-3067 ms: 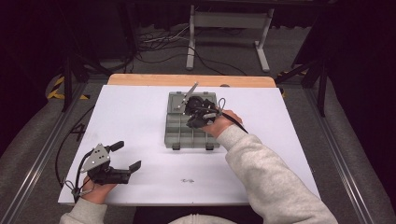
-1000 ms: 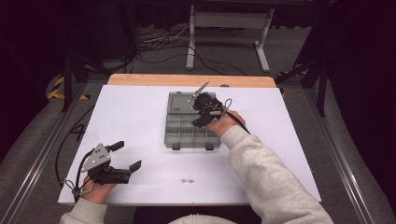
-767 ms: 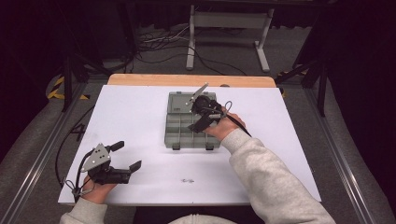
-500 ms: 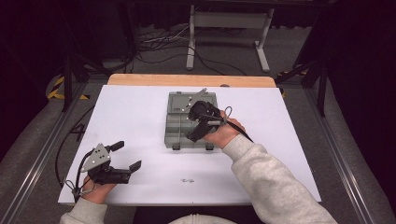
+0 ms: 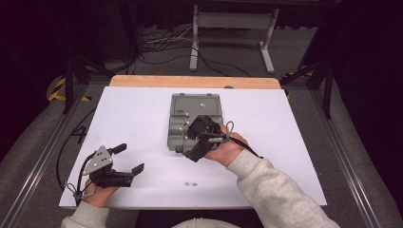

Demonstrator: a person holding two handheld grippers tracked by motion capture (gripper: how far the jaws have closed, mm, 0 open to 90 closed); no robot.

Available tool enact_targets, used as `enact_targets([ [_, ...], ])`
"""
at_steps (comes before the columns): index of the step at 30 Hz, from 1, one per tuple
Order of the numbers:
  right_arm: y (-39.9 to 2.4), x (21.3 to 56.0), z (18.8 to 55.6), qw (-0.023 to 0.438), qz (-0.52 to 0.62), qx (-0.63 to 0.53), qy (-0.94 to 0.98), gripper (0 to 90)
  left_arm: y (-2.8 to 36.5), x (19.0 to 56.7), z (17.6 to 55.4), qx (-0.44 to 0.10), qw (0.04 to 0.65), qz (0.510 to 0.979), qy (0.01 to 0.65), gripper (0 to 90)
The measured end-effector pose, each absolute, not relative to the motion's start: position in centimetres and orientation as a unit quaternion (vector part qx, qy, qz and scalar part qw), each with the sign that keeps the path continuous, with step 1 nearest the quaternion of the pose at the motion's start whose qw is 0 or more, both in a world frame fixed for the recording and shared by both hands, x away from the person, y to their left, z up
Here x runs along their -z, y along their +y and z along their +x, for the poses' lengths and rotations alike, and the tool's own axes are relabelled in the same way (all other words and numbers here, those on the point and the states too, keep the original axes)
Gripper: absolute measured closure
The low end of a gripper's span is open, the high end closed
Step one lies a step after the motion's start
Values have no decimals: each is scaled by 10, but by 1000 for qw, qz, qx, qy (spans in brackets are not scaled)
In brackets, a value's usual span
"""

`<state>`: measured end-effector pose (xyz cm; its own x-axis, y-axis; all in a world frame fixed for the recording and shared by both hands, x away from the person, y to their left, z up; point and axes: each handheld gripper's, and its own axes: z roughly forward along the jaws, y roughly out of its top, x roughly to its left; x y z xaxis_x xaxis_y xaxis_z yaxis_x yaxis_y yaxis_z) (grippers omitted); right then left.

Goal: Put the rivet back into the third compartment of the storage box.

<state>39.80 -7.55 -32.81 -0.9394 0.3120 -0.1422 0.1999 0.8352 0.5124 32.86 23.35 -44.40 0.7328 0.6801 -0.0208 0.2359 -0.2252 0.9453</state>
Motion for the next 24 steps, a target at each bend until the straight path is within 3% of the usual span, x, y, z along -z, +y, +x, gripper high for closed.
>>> enact_targets([
  [24, -66, 366, 365, 99, 99, -246, 959, 141, 233, 444, 328, -204, 545, 755, 303, 41],
])
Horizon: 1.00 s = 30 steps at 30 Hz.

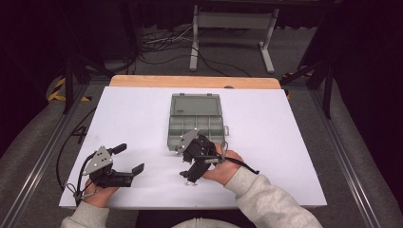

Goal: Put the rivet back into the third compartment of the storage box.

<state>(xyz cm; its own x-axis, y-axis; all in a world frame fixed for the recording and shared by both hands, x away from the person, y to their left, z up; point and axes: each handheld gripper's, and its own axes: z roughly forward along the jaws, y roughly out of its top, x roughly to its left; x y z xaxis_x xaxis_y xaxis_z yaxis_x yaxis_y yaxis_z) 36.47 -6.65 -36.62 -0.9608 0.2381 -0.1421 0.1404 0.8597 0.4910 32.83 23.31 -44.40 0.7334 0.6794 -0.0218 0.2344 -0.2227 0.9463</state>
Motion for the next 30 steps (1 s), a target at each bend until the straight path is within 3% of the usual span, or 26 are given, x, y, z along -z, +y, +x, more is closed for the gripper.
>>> enact_targets([
  [19, -57, 398, 351, 76, 79, -211, 971, 161, 233, 444, 328, -204, 546, 754, 304, 41],
  [30, -50, 417, 348, 50, 67, -180, 980, 264, 233, 444, 328, -204, 545, 754, 304, 41],
])
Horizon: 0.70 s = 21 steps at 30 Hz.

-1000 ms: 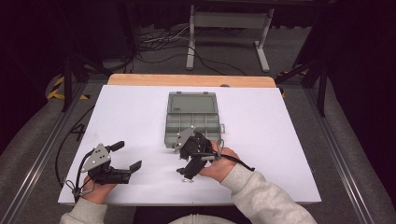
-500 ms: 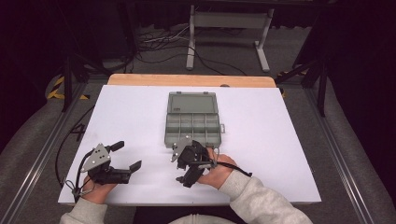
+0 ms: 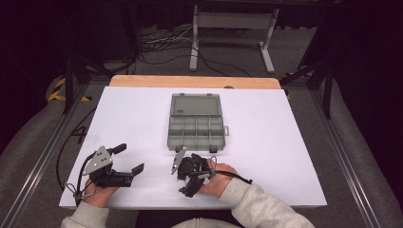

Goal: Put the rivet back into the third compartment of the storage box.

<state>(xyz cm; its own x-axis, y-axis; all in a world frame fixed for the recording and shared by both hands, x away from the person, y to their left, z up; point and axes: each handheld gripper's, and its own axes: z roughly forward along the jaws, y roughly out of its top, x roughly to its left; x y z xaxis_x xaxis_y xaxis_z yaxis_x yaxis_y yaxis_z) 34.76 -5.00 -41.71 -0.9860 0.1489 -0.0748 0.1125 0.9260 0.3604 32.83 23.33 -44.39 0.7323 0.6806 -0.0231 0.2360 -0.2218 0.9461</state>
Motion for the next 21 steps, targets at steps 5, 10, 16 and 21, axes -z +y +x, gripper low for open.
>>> enact_targets([
  [5, -50, 423, 348, 39, 61, -162, 984, 392, 233, 444, 328, -204, 545, 755, 304, 41],
  [10, -49, 426, 349, 35, 60, -154, 986, 494, 233, 444, 328, -204, 545, 755, 303, 41],
  [16, -49, 427, 351, 25, 59, -151, 986, 597, 233, 444, 328, -204, 545, 755, 304, 41],
  [21, -48, 427, 351, 17, 58, -152, 987, 716, 233, 444, 328, -204, 544, 755, 303, 41],
])
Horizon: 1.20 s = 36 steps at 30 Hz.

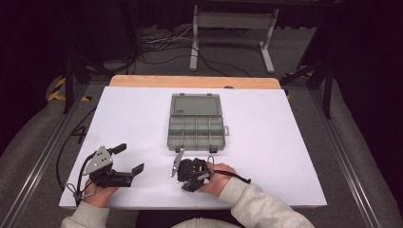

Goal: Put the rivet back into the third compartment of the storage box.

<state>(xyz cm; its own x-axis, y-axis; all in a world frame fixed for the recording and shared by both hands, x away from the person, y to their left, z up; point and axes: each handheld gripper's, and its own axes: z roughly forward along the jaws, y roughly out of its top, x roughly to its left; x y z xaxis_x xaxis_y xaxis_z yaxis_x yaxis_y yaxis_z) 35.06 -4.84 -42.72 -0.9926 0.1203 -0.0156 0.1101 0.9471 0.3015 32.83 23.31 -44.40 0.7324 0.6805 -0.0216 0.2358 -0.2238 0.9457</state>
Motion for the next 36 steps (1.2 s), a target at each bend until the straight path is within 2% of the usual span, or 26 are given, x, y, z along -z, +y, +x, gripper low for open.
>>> enact_targets([
  [5, -49, 427, 352, 13, 55, -149, 987, 817, 233, 444, 328, -204, 544, 755, 304, 41],
  [13, -48, 421, 353, 17, 54, -154, 986, 821, 233, 444, 328, -204, 544, 755, 303, 41],
  [36, -49, 366, 363, 53, 52, -184, 980, 821, 233, 444, 329, -204, 543, 755, 305, 41],
])
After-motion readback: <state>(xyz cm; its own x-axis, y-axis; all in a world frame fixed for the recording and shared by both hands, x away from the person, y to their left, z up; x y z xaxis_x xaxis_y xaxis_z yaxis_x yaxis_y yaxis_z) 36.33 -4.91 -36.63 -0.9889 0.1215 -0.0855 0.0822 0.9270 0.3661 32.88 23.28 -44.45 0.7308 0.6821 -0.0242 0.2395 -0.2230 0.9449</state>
